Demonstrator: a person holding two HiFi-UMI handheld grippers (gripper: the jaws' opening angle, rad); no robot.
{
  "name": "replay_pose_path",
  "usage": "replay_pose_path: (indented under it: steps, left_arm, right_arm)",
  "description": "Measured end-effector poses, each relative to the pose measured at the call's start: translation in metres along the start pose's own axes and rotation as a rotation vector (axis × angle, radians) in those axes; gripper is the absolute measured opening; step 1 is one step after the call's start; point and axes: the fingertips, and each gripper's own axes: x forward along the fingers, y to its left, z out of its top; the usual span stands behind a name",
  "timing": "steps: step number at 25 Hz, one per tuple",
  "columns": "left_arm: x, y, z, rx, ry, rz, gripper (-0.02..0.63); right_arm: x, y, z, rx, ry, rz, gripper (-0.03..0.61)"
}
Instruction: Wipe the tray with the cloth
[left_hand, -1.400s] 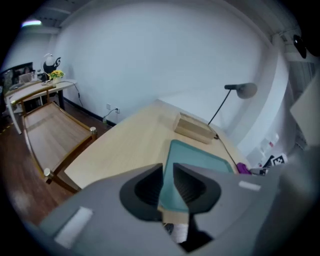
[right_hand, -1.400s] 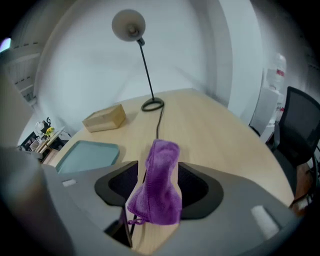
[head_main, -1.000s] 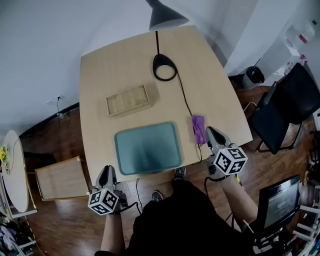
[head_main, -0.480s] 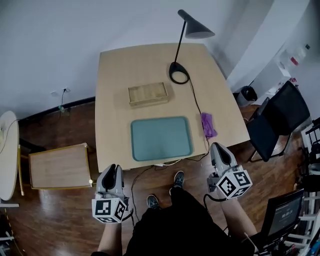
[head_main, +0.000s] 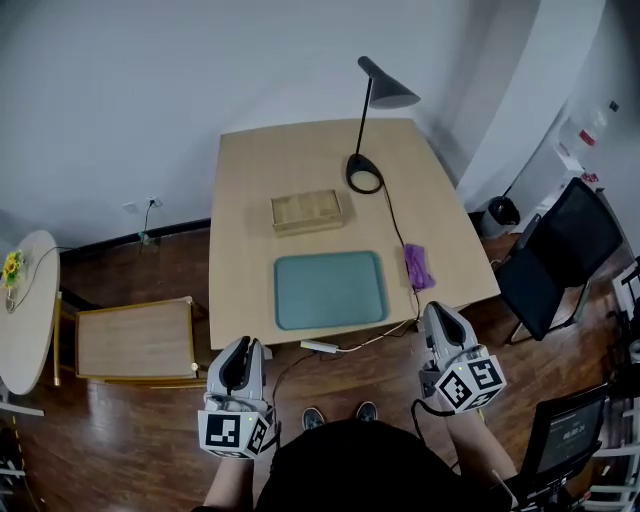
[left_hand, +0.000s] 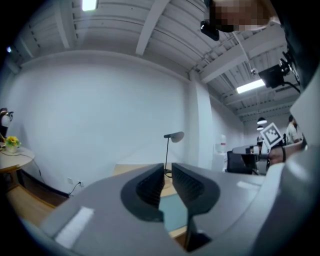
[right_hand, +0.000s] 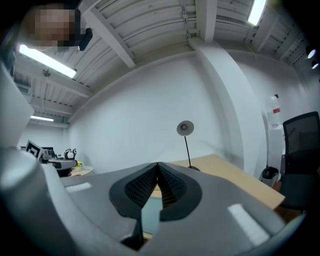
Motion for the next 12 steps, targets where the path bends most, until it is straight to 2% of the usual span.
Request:
replay_pose_path:
  steps: [4,12]
  left_arm:
    - [-0.004,-0.014,-0.007,-0.007,0.022,0.001,0.067]
    - [-0.010,-0.038,-0.009,0.028,0.039,0.003,0.067]
  right_arm:
    - [-0.011,-0.005,0.004,-0.019,-0.025,-0.002,0.005]
    - [-0.031,-0.010,-0.001,-0.067,-0.035,0.016,0.005]
